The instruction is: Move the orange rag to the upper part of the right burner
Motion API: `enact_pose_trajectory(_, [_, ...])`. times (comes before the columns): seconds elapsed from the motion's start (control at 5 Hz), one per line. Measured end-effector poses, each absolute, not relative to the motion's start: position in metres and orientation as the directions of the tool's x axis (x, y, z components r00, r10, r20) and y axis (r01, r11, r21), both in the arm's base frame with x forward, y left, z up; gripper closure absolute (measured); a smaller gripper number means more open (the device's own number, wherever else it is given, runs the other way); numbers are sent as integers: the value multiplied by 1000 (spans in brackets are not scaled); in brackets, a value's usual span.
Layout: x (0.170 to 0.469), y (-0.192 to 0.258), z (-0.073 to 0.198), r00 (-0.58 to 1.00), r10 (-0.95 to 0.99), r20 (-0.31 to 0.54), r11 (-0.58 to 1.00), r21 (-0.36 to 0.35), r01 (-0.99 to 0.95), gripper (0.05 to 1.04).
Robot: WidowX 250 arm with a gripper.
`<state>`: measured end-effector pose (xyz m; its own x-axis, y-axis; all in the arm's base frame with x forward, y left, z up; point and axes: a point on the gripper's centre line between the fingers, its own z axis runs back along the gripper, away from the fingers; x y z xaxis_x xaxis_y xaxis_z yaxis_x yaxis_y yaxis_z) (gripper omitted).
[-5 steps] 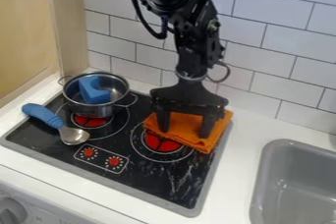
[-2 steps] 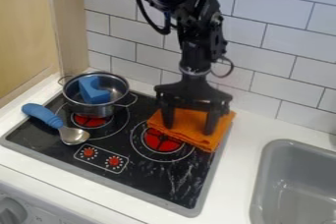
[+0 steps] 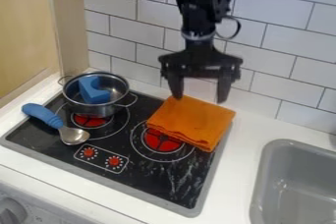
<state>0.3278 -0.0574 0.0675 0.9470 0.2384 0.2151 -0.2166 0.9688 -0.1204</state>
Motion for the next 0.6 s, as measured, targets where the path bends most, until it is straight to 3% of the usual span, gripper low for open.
enact_pose_trajectory(0.2, [327,-48,94,930,262,257,961,-155,-228,85])
enact_pose_trajectory(0.6, [319,-45,106,923,266,278,960,-160,-229,85])
